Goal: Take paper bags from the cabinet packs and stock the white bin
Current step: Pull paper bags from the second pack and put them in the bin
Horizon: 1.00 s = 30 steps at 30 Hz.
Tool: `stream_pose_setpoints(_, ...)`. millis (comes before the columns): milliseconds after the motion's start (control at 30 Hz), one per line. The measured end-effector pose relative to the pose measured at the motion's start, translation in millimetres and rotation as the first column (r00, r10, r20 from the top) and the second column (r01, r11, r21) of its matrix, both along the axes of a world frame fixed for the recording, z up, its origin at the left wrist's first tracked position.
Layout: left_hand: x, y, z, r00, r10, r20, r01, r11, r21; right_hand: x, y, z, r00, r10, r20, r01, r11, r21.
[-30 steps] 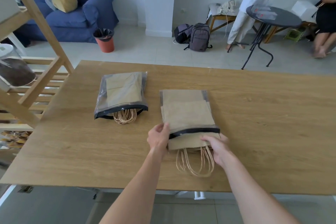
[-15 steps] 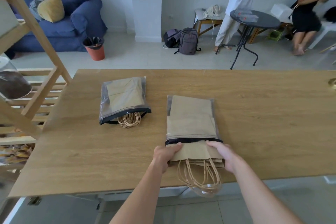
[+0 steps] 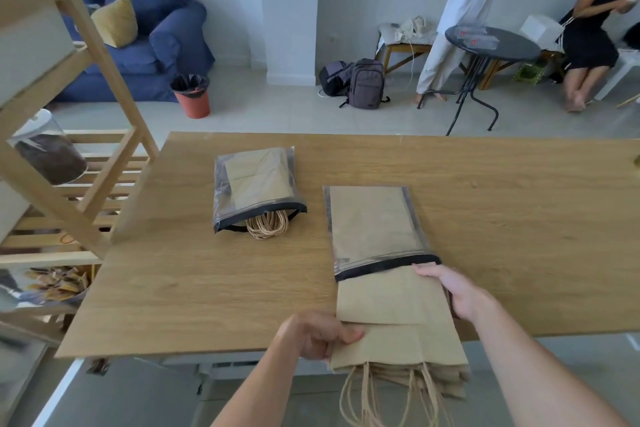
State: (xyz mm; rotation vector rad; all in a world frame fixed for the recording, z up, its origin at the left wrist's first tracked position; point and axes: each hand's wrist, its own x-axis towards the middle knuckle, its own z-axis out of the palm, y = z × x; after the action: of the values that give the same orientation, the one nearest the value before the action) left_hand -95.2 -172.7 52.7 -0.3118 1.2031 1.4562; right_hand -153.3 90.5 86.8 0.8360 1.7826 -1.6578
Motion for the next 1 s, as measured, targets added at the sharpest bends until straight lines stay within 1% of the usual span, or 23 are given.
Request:
stream_pose_setpoints(100, 13.4, 3.9, 0.1, 0.998, -0.059, 0.019, 0.059, 0.998, 0.013, 12.8, 12.8, -1.6, 0.999, -0.048, 0.018, 0.049, 0.998, -0.043)
stream_pose_setpoints(167, 18.5, 5.4, -1.7, 0.998, -0.056, 0.011, 0.055, 0.998, 0.041, 21.9, 17.8, 2.2, 0.991, -0.137, -0.012, 0.135, 0.986, -0.093)
stream_pose_setpoints(233, 21.9, 4.8, -0.1, 1.000, -0.018, 0.008, 0.017, 0.998, 0.060, 30.3, 18.8, 11.3, 0.980, -0.194, -0.050, 0.180, 0.962, -0.205)
stream_pose_setpoints(300, 24.4, 5.0, 2.6, 0.998, 0.051, 0.040, -0.054, 0.995, 0.082, 37.9, 13.7, 30.3, 0.978, -0.186, -0.092, 0.142, 0.923, -0.357)
stream_pose_setpoints(367, 27.7, 6.8, 10.2, 0.994, 0.086, 0.067, -0.092, 0.992, 0.084, 42.9, 3.6, 53.1, 0.986, -0.099, -0.135, 0.031, 0.903, -0.429)
stream_pose_setpoints(433, 30.1, 7.6, 8.4, 0.993, 0.087, 0.074, -0.093, 0.993, 0.074, 39.7, -7.4, 68.2, 0.988, 0.017, -0.154, -0.078, 0.913, -0.400)
stream_pose_setpoints(533, 32.8, 2.3, 4.9, 0.996, 0.069, 0.048, -0.073, 0.995, 0.073, 27.6, -36.0, 86.6, 0.970, 0.189, -0.151, -0.225, 0.934, -0.277)
stream_pose_setpoints(633, 35.2, -10.5, 14.3, 0.984, 0.166, 0.058, -0.170, 0.982, 0.076, 15.4, -83.5, 102.5, 0.940, 0.308, -0.148, -0.331, 0.926, -0.180)
stream_pose_setpoints(700, 36.5, -22.2, 22.9, 0.959, 0.282, 0.030, -0.282, 0.959, 0.015, 9.1, -119.7, 108.3, 0.918, 0.370, -0.143, -0.389, 0.912, -0.134)
stream_pose_setpoints(800, 36.6, -45.1, 33.5, 0.908, 0.418, -0.033, -0.419, 0.907, -0.049, 0.2, -172.3, 108.0, 0.901, 0.405, -0.158, -0.419, 0.905, -0.067)
stream_pose_setpoints(867, 32.6, -63.4, 36.4, 0.867, 0.486, -0.110, -0.494, 0.867, -0.067, -4.1, -205.0, 107.6, 0.883, 0.430, -0.190, -0.439, 0.899, -0.005)
stream_pose_setpoints(933, 26.8, -82.4, 37.2, 0.799, 0.552, -0.239, -0.586, 0.804, -0.099, -4.9, -233.5, 109.2, 0.865, 0.439, -0.244, -0.443, 0.895, 0.041)
stream_pose_setpoints(1000, 19.8, -99.8, 35.9, 0.735, 0.581, -0.350, -0.657, 0.739, -0.150, -3.6, -256.6, 110.8, 0.845, 0.430, -0.319, -0.431, 0.900, 0.072)
